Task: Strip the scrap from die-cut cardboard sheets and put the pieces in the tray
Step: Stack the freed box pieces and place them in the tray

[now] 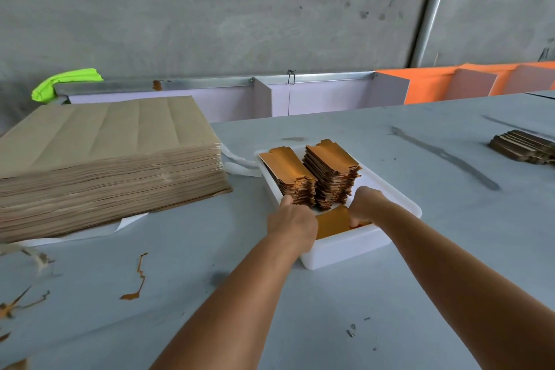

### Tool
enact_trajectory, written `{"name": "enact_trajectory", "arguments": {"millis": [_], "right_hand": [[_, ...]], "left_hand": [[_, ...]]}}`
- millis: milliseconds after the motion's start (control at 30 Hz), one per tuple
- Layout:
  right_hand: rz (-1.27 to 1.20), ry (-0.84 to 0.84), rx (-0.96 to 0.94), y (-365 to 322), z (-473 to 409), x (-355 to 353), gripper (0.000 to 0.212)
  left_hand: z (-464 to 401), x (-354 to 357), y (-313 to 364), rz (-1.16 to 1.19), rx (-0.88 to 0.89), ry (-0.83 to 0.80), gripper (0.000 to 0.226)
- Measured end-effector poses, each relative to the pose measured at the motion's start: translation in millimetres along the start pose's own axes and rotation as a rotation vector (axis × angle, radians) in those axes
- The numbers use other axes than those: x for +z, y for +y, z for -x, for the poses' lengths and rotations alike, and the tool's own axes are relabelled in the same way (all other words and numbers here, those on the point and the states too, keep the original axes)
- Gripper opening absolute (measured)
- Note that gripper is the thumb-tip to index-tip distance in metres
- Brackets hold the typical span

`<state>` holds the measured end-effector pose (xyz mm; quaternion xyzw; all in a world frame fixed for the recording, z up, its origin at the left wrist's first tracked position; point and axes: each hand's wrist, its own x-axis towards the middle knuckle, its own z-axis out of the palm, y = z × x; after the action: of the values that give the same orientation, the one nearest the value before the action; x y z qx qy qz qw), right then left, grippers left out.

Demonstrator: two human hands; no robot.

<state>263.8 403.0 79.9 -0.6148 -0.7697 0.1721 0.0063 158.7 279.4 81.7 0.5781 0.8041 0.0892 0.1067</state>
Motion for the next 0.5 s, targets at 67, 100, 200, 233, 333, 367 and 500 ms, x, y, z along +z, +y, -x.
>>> {"name": "enact_trajectory", "arguments": {"millis": [67,100,200,233,333,367,500], "right_hand": [[0.085,0.016,-0.035,1,-2,7,0.018],[0.106,0.028,-0.045,1,-2,10,0.015],[0.164,0.055,-0.084,1,-5,17,0.012],[0.166,0.065,-0.088,1,-6,19,0.011],[0.170,0.104,-0.128,0,-8,21,0.013],[0.163,0.102,-0.153,-1,-9,21,0.015],[0.194,0.037,-0.195,-5,-10,22,0.011]], "left_hand": [[0,-2,0,-0.024,-0.009,-0.035,0.031],[-1,-2,1,-0.033,-0.013,-0.049,0.030],[-3,-5,2,-0.024,-0.051,-0.078,0.024],[-4,-5,3,-0.034,-0.049,-0.084,0.024],[-4,-5,4,-0.062,-0.037,-0.079,0.025],[-5,-4,4,-0.057,-0.035,-0.069,0.025],[-6,2,2,-0.023,-0.013,-0.044,0.022]]}}
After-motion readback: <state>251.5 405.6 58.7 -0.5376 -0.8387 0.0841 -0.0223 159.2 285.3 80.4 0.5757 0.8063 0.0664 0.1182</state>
